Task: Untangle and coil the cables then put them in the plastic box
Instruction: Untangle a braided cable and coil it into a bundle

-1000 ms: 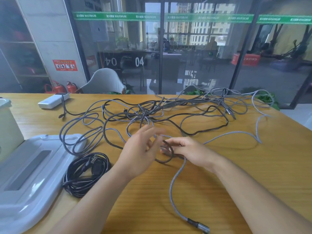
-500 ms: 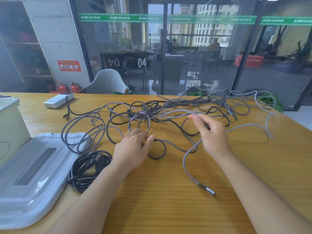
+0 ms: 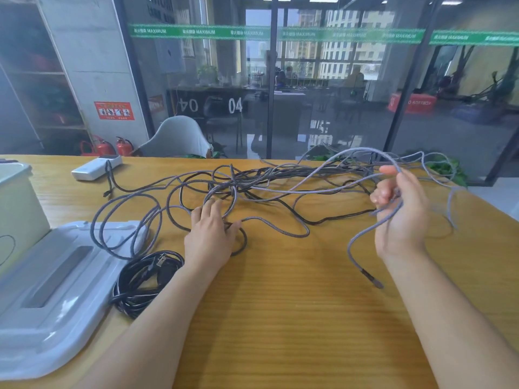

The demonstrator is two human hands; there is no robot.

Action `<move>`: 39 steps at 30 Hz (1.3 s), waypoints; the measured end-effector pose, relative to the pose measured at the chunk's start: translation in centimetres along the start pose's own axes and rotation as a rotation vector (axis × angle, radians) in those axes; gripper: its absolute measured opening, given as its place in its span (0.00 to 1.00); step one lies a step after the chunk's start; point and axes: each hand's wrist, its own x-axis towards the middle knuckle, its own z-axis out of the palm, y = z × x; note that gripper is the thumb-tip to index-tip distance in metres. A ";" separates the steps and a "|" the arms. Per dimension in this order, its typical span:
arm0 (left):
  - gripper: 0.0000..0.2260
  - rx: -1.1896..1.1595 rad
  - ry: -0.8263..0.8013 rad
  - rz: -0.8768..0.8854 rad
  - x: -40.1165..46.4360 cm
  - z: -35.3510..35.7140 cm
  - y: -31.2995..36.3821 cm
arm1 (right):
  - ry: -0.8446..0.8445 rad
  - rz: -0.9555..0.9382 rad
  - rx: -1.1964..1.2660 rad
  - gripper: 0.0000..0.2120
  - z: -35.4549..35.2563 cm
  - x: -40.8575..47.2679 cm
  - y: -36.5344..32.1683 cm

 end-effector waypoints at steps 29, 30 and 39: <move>0.03 -0.799 -0.285 0.231 -5.0 -1.5 5.3 | -0.759 0.258 -0.632 0.15 2.8 -4.3 1.4; 0.03 -0.821 -0.258 0.206 -4.7 -1.8 5.0 | -0.734 0.249 -0.660 0.16 2.5 -4.1 1.6; 0.05 -1.104 -0.164 0.002 -3.8 -3.8 3.5 | -0.699 0.126 -0.856 0.28 1.2 -3.8 2.3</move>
